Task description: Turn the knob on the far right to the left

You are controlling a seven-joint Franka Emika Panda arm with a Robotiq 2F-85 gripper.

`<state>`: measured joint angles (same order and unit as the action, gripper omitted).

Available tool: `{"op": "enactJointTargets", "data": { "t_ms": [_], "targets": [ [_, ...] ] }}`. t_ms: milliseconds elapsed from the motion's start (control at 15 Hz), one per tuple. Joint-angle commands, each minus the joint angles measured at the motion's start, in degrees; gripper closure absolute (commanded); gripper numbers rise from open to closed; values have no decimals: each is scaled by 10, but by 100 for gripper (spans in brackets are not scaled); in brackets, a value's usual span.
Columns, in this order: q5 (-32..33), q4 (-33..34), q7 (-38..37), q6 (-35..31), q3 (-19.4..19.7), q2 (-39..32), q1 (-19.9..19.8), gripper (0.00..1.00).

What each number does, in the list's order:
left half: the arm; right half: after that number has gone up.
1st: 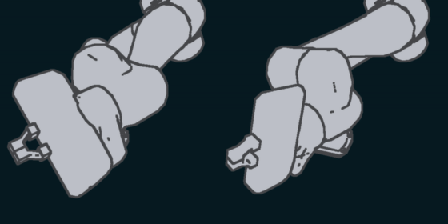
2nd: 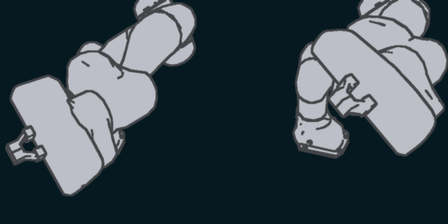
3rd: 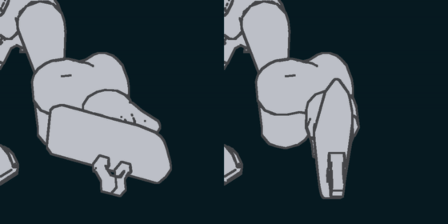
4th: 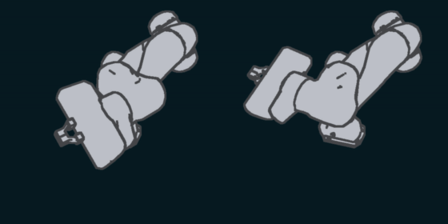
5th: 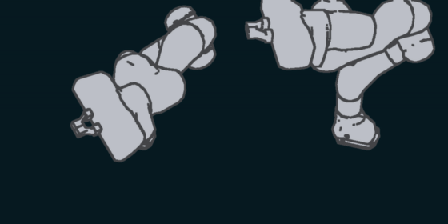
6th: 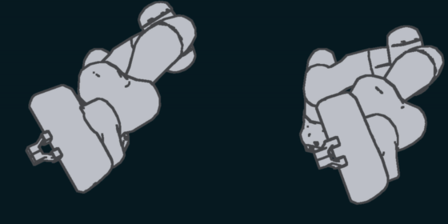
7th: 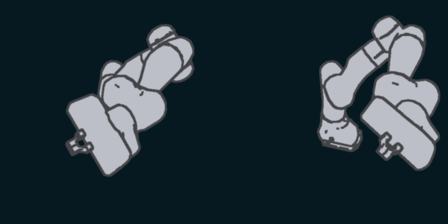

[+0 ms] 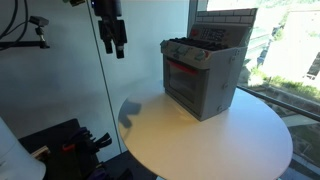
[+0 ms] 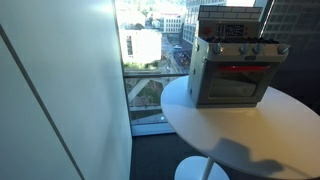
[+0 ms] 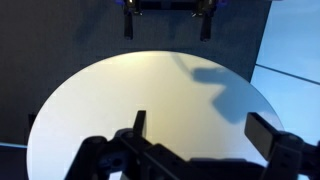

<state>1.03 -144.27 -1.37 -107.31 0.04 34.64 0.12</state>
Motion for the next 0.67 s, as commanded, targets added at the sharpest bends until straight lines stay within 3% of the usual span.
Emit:
{"op": "enactJointTargets", "data": {
  "t_ms": [0,600],
  "targets": [
    [0,10,0,1,0,-7,-3,0],
    [5,66,1,-12,3,-36,-11,0]
  ]
}}
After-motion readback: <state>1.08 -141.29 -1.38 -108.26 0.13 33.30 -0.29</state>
